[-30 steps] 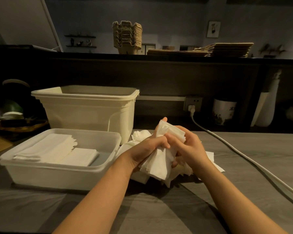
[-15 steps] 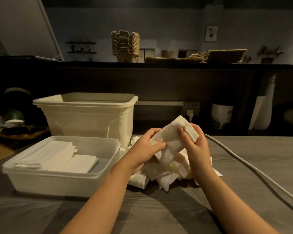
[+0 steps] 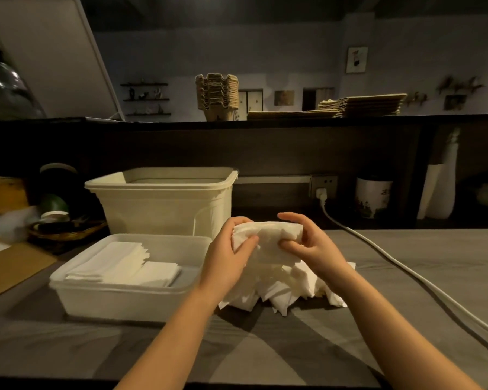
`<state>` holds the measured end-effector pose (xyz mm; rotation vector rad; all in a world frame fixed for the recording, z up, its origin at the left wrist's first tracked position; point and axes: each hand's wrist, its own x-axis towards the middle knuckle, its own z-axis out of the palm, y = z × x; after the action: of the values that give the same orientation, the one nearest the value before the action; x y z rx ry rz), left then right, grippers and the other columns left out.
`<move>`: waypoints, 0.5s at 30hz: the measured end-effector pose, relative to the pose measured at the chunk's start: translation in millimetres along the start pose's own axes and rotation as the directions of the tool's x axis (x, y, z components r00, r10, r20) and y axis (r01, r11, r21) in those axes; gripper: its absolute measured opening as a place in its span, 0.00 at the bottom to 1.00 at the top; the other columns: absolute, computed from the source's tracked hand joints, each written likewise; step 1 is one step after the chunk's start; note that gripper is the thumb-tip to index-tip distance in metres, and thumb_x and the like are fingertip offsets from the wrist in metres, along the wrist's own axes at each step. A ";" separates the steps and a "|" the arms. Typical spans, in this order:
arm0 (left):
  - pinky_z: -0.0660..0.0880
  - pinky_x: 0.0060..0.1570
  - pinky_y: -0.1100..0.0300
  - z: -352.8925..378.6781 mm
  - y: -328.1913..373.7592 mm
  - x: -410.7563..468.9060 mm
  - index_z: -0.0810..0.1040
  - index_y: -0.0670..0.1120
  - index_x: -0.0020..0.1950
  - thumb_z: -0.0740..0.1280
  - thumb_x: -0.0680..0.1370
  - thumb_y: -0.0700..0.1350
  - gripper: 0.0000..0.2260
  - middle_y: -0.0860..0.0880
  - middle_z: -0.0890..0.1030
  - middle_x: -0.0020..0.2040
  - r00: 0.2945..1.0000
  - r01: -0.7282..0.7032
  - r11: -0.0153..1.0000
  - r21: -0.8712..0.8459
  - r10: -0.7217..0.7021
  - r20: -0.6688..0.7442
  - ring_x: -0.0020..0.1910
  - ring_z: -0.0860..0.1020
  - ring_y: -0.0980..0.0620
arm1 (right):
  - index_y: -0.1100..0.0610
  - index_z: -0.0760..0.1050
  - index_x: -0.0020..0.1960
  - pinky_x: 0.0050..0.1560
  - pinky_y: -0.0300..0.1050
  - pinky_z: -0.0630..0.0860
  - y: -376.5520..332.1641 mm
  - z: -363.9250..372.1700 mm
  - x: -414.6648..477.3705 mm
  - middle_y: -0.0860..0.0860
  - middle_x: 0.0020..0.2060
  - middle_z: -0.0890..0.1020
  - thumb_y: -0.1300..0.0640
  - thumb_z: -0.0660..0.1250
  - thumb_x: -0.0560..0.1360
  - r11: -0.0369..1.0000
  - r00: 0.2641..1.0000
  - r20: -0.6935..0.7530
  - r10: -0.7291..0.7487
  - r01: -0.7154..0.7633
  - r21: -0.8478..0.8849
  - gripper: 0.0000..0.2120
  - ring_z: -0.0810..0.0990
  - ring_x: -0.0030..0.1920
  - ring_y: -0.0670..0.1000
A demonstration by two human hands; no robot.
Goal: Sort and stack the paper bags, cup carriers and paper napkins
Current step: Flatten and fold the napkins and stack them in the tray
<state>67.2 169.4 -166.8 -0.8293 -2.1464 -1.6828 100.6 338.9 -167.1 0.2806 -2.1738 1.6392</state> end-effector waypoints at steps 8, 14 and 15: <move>0.72 0.41 0.75 -1.8 2.5 -36.4 0.69 0.59 0.50 0.66 0.77 0.43 0.12 0.61 0.74 0.49 0.994 -0.008 0.999 -0.048 0.013 0.105 0.47 0.74 0.69 | 0.44 0.71 0.57 0.51 0.46 0.80 -7.1 -3.1 -43.9 0.47 0.55 0.76 0.63 0.67 0.74 1.000 0.998 0.064 0.029 -0.029 -0.004 0.17 0.78 0.54 0.49; 0.69 0.48 0.78 2.1 -7.8 -57.7 0.67 0.62 0.54 0.66 0.77 0.43 0.15 0.68 0.70 0.55 0.986 -0.025 1.000 0.007 0.023 0.166 0.52 0.71 0.71 | 0.45 0.70 0.59 0.47 0.40 0.79 3.8 0.3 -68.2 0.47 0.55 0.75 0.65 0.66 0.74 0.997 0.995 0.067 0.071 -0.072 0.021 0.20 0.78 0.53 0.48; 0.67 0.48 0.80 1.9 -8.3 -59.1 0.67 0.62 0.54 0.66 0.77 0.43 0.15 0.67 0.70 0.55 0.985 -0.035 0.999 0.024 0.031 0.168 0.53 0.71 0.68 | 0.44 0.70 0.59 0.47 0.39 0.78 5.6 1.5 -69.7 0.47 0.55 0.75 0.65 0.67 0.74 0.998 0.996 0.073 0.058 -0.057 -0.015 0.20 0.78 0.53 0.47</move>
<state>109.3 154.6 -206.5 -1.0270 -2.2452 -1.6164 160.8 333.6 -202.4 0.2811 -2.2663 1.6700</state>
